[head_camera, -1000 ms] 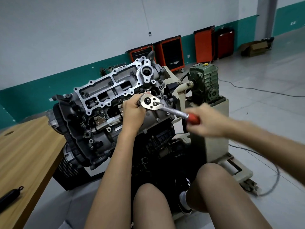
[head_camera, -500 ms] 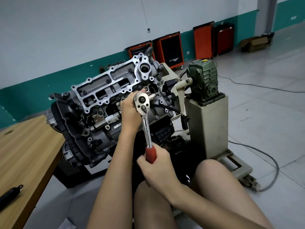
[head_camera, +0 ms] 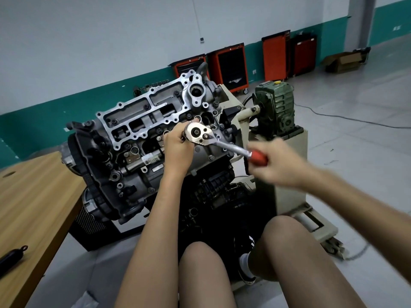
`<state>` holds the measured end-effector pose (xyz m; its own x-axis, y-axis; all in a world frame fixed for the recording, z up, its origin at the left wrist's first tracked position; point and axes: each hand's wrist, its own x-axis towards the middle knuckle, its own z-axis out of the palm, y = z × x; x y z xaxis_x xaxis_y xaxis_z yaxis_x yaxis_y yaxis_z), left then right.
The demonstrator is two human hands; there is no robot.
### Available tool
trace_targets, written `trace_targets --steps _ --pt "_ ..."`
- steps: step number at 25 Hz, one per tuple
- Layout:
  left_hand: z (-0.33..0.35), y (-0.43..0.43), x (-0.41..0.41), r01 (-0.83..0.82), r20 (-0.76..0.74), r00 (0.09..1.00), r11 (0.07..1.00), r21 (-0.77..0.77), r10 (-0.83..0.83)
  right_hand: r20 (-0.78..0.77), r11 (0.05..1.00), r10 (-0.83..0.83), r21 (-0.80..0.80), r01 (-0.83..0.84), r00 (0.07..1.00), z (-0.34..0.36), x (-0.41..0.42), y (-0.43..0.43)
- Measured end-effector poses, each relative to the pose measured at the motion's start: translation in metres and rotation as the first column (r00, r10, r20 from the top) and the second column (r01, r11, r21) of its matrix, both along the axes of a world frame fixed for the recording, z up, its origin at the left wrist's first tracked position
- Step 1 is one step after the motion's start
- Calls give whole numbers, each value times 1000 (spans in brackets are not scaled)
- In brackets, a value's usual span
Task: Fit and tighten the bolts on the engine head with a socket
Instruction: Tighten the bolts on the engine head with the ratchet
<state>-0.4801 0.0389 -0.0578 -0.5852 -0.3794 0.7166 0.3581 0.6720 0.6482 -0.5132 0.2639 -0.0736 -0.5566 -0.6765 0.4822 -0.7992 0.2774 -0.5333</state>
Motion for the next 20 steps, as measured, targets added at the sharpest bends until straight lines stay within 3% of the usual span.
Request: trace_targets --steps 2,4,7,10,13,16,18,20 --pt "0 4 1 -17 -26 1000 999 -40 16 233 966 47 -258 15 971 -43 48 -27" --pt "1 8 2 -11 -40 999 998 -65 8 444 883 129 -458 101 887 -63 94 -66" --pt "3 7 4 9 -56 998 998 -64 -12 571 809 251 -567 154 782 -66 122 -101" --pt "4 1 3 19 5 1000 995 -103 -18 484 911 167 -408 53 859 -56 87 -61" --pt "6 -3 1 14 34 999 999 -31 -13 123 997 80 -33 -76 989 -11 19 -6" --pt "4 -3 2 10 32 999 1000 -11 -10 -246 985 40 172 2 968 44 -25 12" --pt "1 -3 3 2 9 1000 1000 -9 -2 -230 988 10 150 25 973 40 -23 10" --pt "0 0 4 13 -11 1000 1000 14 -13 -14 1000 6 -4 -6 1000 2 6 -1"
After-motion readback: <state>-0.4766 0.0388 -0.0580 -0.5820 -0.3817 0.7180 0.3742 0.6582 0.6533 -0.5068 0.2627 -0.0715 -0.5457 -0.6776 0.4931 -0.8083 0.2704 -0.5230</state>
